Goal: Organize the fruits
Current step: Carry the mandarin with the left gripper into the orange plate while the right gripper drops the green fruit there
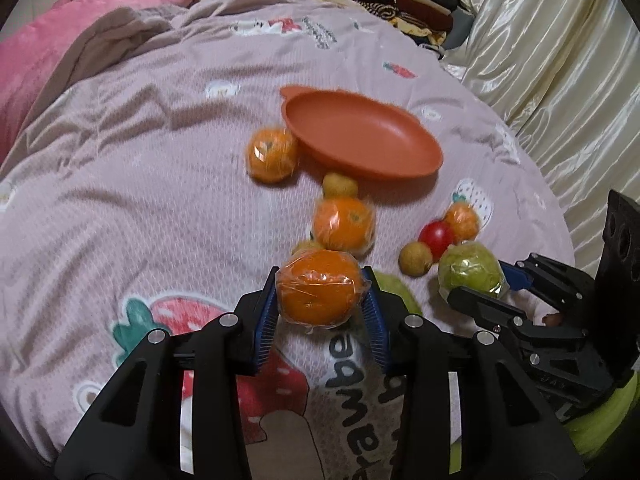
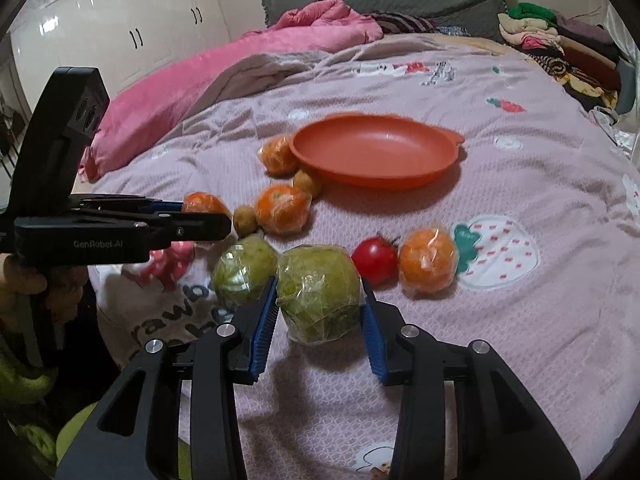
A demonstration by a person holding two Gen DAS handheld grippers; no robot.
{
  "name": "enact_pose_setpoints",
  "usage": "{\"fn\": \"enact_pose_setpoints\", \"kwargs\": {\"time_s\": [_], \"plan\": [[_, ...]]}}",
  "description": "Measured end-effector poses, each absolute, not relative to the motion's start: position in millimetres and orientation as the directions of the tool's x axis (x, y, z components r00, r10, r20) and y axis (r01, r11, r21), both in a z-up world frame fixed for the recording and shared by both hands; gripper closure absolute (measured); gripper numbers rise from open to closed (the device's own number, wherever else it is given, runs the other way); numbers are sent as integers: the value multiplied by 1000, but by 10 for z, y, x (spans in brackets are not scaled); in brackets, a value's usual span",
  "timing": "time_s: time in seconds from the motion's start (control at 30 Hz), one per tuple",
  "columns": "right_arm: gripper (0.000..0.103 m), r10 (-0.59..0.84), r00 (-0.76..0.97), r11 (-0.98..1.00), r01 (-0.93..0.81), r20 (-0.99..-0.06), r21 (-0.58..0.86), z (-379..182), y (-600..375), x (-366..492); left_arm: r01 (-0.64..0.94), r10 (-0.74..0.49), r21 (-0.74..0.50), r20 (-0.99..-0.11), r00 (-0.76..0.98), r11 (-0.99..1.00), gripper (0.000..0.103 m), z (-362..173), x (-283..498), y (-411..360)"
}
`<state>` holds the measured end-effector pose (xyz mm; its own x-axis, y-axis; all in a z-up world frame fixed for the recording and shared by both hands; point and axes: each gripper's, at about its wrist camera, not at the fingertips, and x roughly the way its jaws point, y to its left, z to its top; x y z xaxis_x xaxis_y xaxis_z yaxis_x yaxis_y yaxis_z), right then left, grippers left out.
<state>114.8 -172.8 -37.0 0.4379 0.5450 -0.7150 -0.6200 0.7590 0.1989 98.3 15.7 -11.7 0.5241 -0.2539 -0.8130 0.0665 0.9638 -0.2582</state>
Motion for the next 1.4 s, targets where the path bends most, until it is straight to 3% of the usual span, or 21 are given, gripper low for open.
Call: {"fn": "enact_pose_setpoints", "kwargs": {"time_s": [0.63, 1.4], "plan": [[65, 540, 518, 787, -589, -663, 181, -69, -1847, 1603, 93, -264, -257, -782, 565, 962, 72, 236, 1670, 85], [65, 494, 549, 804, -585, -675, 112, -47, -1733, 2264, 107, -252, -229, -830, 498, 967, 72, -57, 2258, -22]]}}
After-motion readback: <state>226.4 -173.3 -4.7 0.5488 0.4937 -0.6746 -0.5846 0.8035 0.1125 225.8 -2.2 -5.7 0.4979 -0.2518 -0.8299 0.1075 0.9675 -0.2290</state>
